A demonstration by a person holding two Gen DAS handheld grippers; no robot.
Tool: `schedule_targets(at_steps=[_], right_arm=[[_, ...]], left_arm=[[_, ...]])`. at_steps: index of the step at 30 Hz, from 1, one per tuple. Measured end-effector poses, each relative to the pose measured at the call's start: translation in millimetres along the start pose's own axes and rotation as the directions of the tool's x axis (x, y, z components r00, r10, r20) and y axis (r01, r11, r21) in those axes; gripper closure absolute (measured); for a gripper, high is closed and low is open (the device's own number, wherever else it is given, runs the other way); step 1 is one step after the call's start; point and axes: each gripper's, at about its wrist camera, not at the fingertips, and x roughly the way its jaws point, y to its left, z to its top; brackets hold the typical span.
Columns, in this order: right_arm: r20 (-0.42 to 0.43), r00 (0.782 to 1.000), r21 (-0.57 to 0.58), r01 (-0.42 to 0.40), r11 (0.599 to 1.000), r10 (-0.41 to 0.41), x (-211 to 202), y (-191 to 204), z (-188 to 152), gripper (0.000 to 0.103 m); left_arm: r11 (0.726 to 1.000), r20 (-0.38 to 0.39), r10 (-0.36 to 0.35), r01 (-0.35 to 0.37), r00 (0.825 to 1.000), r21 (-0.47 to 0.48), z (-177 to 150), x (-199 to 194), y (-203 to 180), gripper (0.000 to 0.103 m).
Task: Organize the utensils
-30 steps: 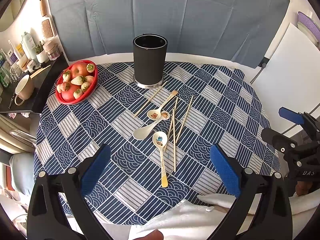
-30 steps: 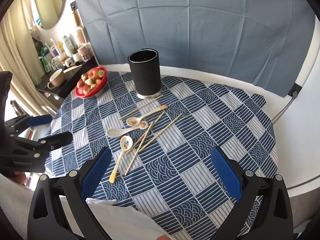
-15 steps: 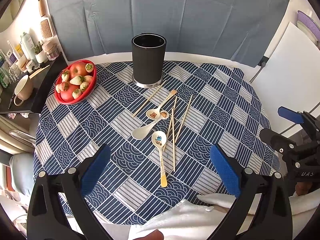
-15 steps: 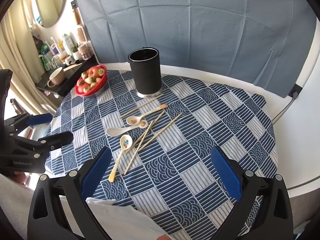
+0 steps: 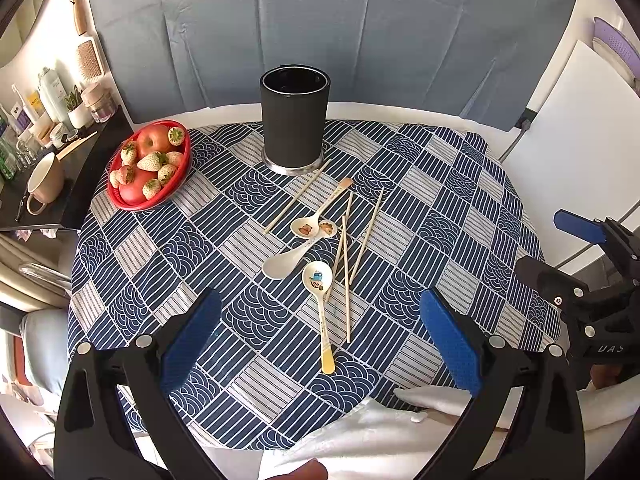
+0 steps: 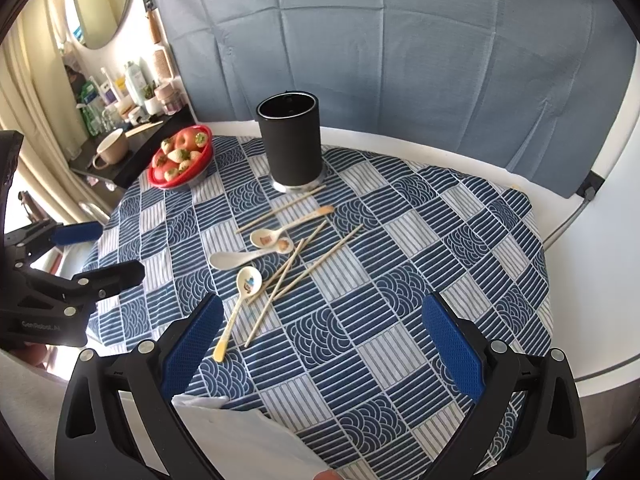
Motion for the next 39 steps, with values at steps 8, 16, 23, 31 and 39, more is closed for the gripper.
schedule_targets(at_steps=[8,16,23,31,39], right_arm=[[-0.035,0.999,0.0,0.001,1.0,-0.001,9.3,0.6,1.1,0.008],[-0.066,0.998,0.043,0.016,0.999,-0.014,23.2,-5.4,5.8,0.008],[-0.11,0.993,0.09,0.055,0.994,-0.045,44.2,-13.2,8.3,0.008],[-0.143,0.986,0.106,0.097,0.99,-0.081,72.9,-11.5,15.2,0.008],[-0.168,0.98,0.123,0.125,0.985,-0.103,105.6,-4.9,24.7,0.008]], left_arm=[[1.0,-0.015,0.008,-0.008,1.0,0.005,2.3,4.9,3.7,0.006],[1.0,-0.064,-0.007,0.006,0.998,-0.015,2.8,20.2,14.8,0.006],[0.999,-0.113,-0.027,0.024,0.993,-0.028,4.8,37.5,27.9,0.006],[0.999,-0.18,-0.036,0.034,0.983,-0.012,11.0,67.7,45.4,0.006],[0.999,-0.233,-0.029,0.035,0.972,0.02,27.5,105.4,64.1,0.006]])
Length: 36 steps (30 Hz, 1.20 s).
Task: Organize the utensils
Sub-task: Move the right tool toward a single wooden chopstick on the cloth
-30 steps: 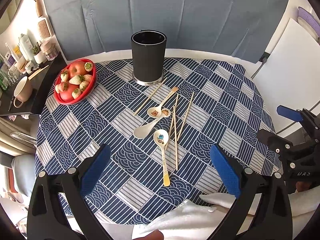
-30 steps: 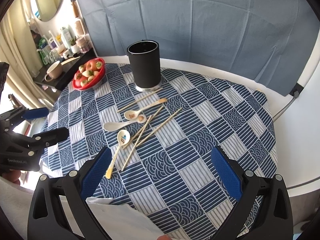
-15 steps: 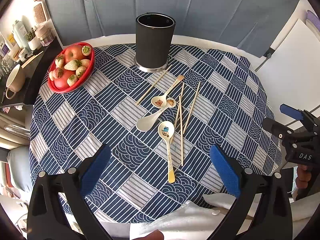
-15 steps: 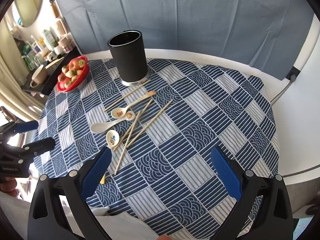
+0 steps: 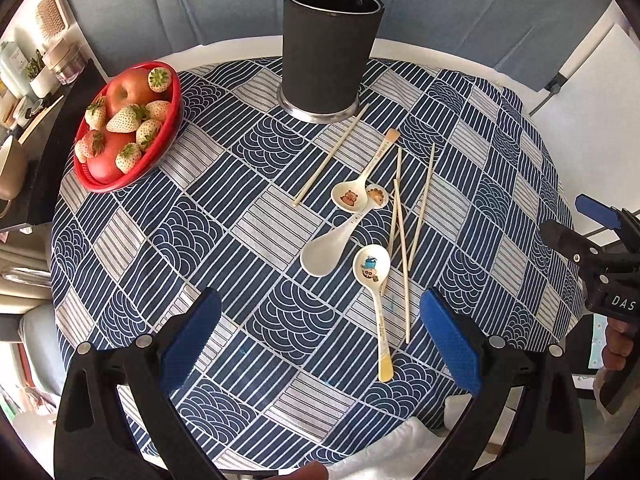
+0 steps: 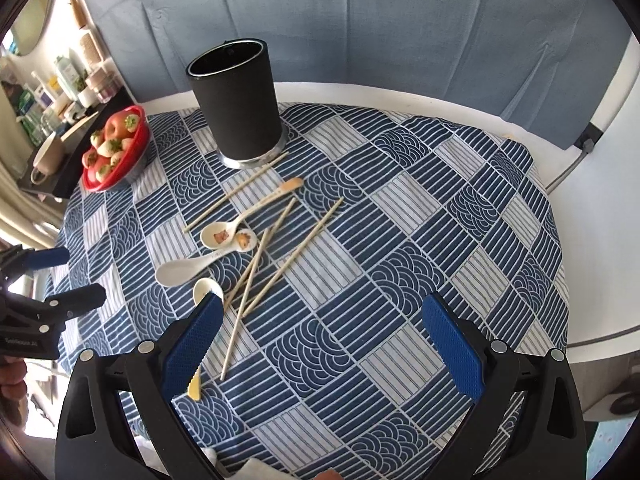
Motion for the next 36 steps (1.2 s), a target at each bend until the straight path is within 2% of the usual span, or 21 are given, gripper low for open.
schedule_targets(at_steps=[9,19,24,36], right_arm=[[-0.031,0.999,0.055,0.041,0.998,-0.039,34.9,-7.2,13.3,0.008],[-0.061,0.995,0.059,0.087,0.994,-0.083,84.1,-9.2,29.7,0.008],[-0.072,0.993,0.043,0.096,0.994,-0.093,105.8,-7.0,37.8,0.008],[-0.141,0.985,0.052,0.104,0.993,-0.096,150.0,3.1,32.0,0.008]], left_arm=[[0.996,-0.038,0.014,-0.011,0.999,0.087,33.6,41.0,11.1,0.006],[0.991,-0.107,-0.023,0.037,0.994,0.131,77.8,100.1,11.7,0.006],[0.986,-0.096,0.036,-0.02,0.995,0.164,99.5,126.1,8.7,0.006],[0.977,-0.11,0.062,-0.038,0.992,0.212,132.4,172.6,4.3,0.006]])
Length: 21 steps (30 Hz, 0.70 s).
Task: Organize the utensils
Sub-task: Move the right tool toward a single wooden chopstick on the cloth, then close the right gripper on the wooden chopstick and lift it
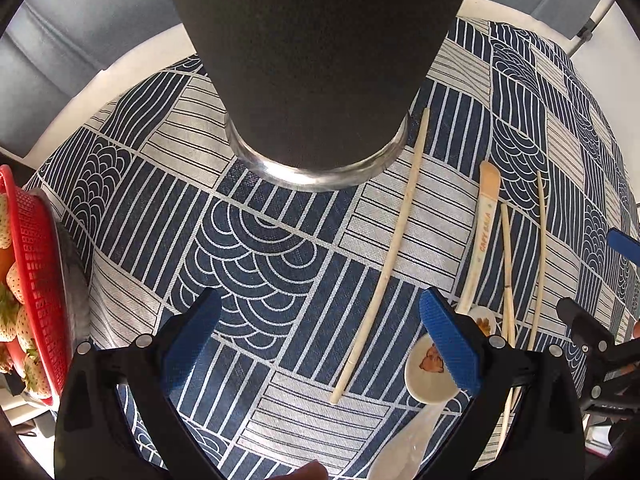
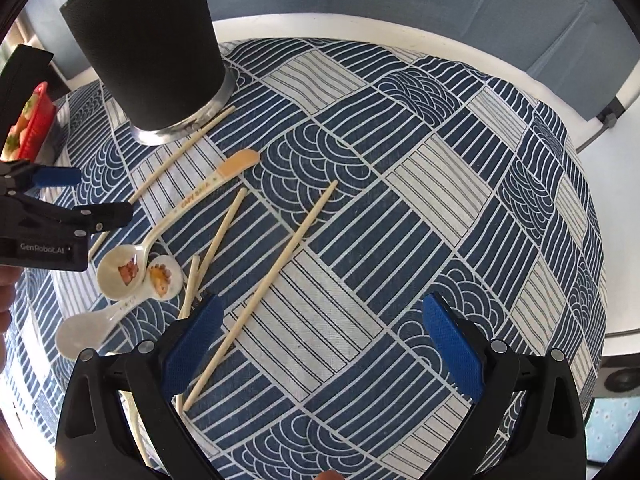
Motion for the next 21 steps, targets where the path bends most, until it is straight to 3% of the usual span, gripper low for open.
schedule_targets(at_steps=[3,8,9,12,19,21], right_arm=[[-0.018,1.0,0.027,-0.014,1.0,0.014,8.9,0.2,1.5,0.008],[-0.071,0.997,0.066,0.005,0.998,-0.001,31.2,-2.3,2.7,0.008],[-0.066,0.997,0.1,-0.028,0.995,0.035,33.5,-6.5,1.9,0.006],[-0.055,0.998,0.115,-0.023,0.993,0.029,34.5,-10.1,2.4,0.006],[-0.083,0.996,0.114,-0.021,0.993,0.031,37.2,-7.9,7.4,0.006],[-0.101,0.994,0.125,-0.018,0.992,0.03,38.6,-8.8,9.5,0.008]], left_arm=[[1.0,-0.009,0.002,-0.002,1.0,0.005,7.0,11.3,-0.9,0.006],[0.997,0.066,0.0,-0.005,0.998,0.076,15.8,14.4,-8.1,0.004],[0.997,0.081,-0.001,-0.006,0.997,0.081,19.6,16.2,-12.8,0.004],[0.992,0.115,-0.015,0.001,0.993,0.124,22.7,16.5,-19.5,0.004],[0.995,0.091,-0.006,-0.003,0.996,0.097,38.0,18.5,-22.5,0.004],[0.994,0.092,-0.012,0.002,0.996,0.107,41.7,16.8,-23.6,0.01]])
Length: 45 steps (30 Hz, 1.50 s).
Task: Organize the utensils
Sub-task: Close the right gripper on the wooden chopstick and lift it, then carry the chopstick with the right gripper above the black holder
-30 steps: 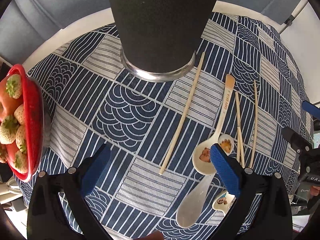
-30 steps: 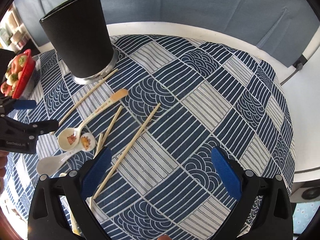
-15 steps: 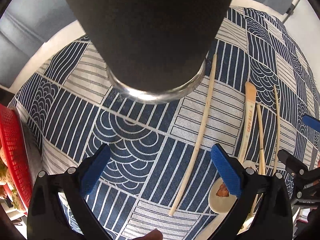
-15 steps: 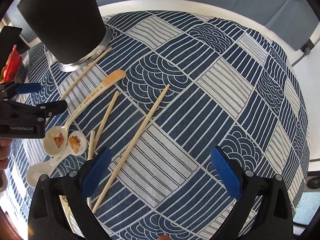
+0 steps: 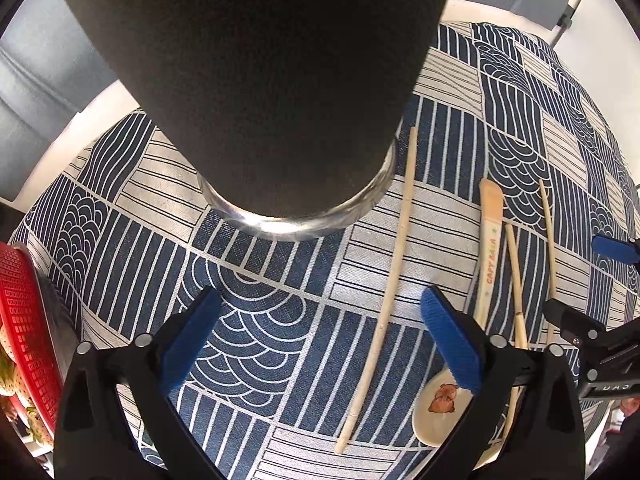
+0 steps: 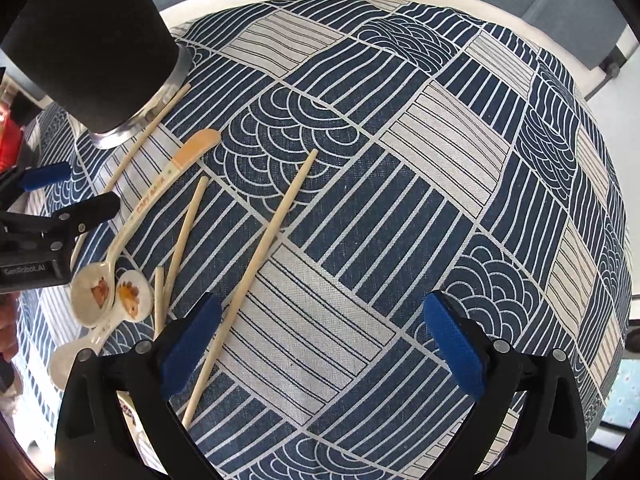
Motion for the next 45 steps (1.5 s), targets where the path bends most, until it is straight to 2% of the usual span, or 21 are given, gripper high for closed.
schedule_targets(at_steps=[1,2,3,4,5,6,7,12,15,18,28,32,33,37,45], right_arm=[[-0.001,1.0,0.006,0.0,1.0,0.0,0.2,-0.5,3.0,0.011],[0.007,1.0,0.003,0.002,1.0,-0.002,-2.7,0.7,3.2,0.025],[0.019,1.0,-0.011,0.0,1.0,0.001,-6.9,2.5,4.0,0.048],[0.024,1.0,-0.027,-0.006,1.0,0.006,-11.2,5.3,4.0,0.061],[0.02,1.0,-0.044,-0.012,0.999,0.013,-12.9,7.0,4.1,0.083],[0.017,1.0,-0.057,-0.013,0.998,0.014,-13.0,7.9,4.3,0.095],[0.016,1.0,-0.067,-0.015,0.998,0.016,-12.5,7.0,4.6,0.096],[-0.029,0.997,-0.045,-0.079,0.996,0.077,-11.9,-15.7,3.8,0.098],[-0.04,0.995,-0.023,-0.089,0.996,0.088,-13.1,-31.8,0.7,0.099],[-0.035,0.993,-0.01,-0.11,0.994,0.11,-16.9,-50.6,-8.9,0.098],[0.042,0.989,-0.058,-0.142,0.988,0.145,-69.2,-73.2,-11.7,0.098],[0.078,0.983,-0.099,-0.16,0.982,0.168,-88.2,-66.1,-7.4,0.098],[0.086,0.981,-0.115,-0.165,0.98,0.175,-91.9,-63.1,-5.0,0.098],[0.114,0.976,-0.18,-0.163,0.97,0.186,-108.7,-61.9,-2.1,0.098],[0.167,0.948,-0.302,-0.212,0.93,0.27,-134.8,-61.6,9.6,0.098]], left_arm=[[1.0,0.006,-0.007,0.007,1.0,0.023,0.8,-2.9,-4.0,0.02],[0.999,0.011,-0.016,0.015,1.0,0.046,-2.6,-4.5,-13.3,0.033],[0.997,0.012,-0.025,0.024,1.0,0.074,-1.9,-6.8,-18.8,0.041],[0.994,0.013,-0.039,0.037,0.999,0.101,-1.3,-9.0,-24.5,0.057],[0.992,0.012,-0.045,0.043,0.999,0.117,-0.7,-10.5,-28.5,0.074],[0.99,0.005,-0.06,0.059,0.998,0.125,-0.1,-11.0,-32.5,0.085],[0.989,-0.008,-0.082,0.082,0.997,0.126,-0.4,-9.8,-38.5,0.098],[0.988,-0.053,-0.107,0.112,0.993,0.108,-6.4,-7.5,-50.9,0.098],[0.989,-0.069,-0.096,0.103,0.993,0.103,-21.5,-4.4,-53.4,0.098],[0.993,-0.087,-0.099,0.104,0.991,0.058,-30.3,-8.4,-53.2,0.098],[0.998,-0.049,-0.035,0.033,0.998,-0.046,-52.7,-49.4,-36.3,0.098],[0.997,-0.025,0.018,-0.019,1.0,-0.07,-54.8,-65.4,-43.3,0.098],[0.997,-0.02,0.024,-0.025,1.0,-0.076,-62.6,-75.2,-33.6,0.098],[0.992,0.004,0.043,-0.042,0.999,-0.122,-68.3,-91.0,-38.1,0.098],[0.97,0.028,0.119,-0.11,0.993,-0.215,-74.2,-113.7,-50.1,0.098]])
